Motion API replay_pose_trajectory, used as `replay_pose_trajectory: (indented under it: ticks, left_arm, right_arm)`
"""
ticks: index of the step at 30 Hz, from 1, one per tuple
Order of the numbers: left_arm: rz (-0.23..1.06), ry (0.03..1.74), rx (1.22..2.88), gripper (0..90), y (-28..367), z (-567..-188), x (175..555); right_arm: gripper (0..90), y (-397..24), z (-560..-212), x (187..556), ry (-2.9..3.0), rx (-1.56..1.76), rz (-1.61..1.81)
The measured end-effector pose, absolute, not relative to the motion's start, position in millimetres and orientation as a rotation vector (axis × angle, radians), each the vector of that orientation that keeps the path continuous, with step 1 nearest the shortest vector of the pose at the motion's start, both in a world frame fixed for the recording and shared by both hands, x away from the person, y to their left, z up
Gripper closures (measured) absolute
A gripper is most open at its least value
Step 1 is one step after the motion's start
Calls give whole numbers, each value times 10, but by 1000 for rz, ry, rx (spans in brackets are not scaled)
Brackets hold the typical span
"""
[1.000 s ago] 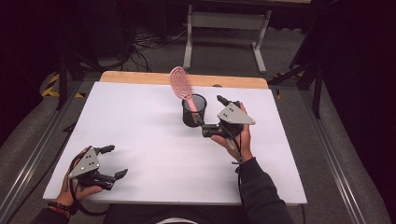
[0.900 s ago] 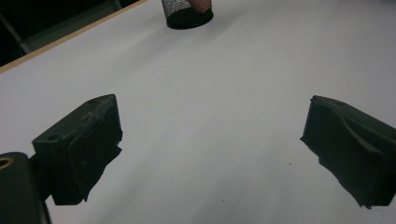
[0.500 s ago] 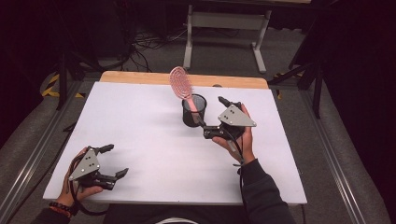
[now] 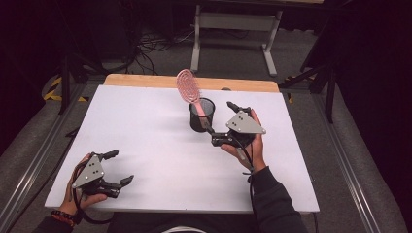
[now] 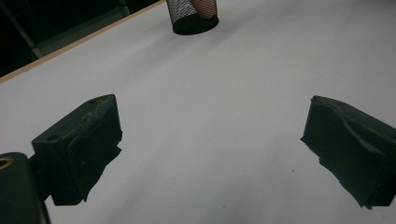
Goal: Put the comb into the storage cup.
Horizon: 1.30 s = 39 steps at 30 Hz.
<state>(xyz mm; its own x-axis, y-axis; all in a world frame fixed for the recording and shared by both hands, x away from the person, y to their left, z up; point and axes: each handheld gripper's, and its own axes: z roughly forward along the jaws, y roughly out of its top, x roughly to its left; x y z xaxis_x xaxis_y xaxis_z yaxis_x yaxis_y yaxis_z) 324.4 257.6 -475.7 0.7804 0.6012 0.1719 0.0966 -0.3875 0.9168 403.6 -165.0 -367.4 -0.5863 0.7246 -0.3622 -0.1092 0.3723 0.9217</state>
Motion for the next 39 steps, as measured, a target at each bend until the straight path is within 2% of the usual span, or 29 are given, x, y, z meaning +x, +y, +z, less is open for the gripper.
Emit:
replay_pose_trajectory:
  ticks: [39]
  left_arm:
    - [591,509,1945,52,2562,-4765,3246]
  right_arm:
    - [67,-1658,-3658,3852,1852,492,1262]
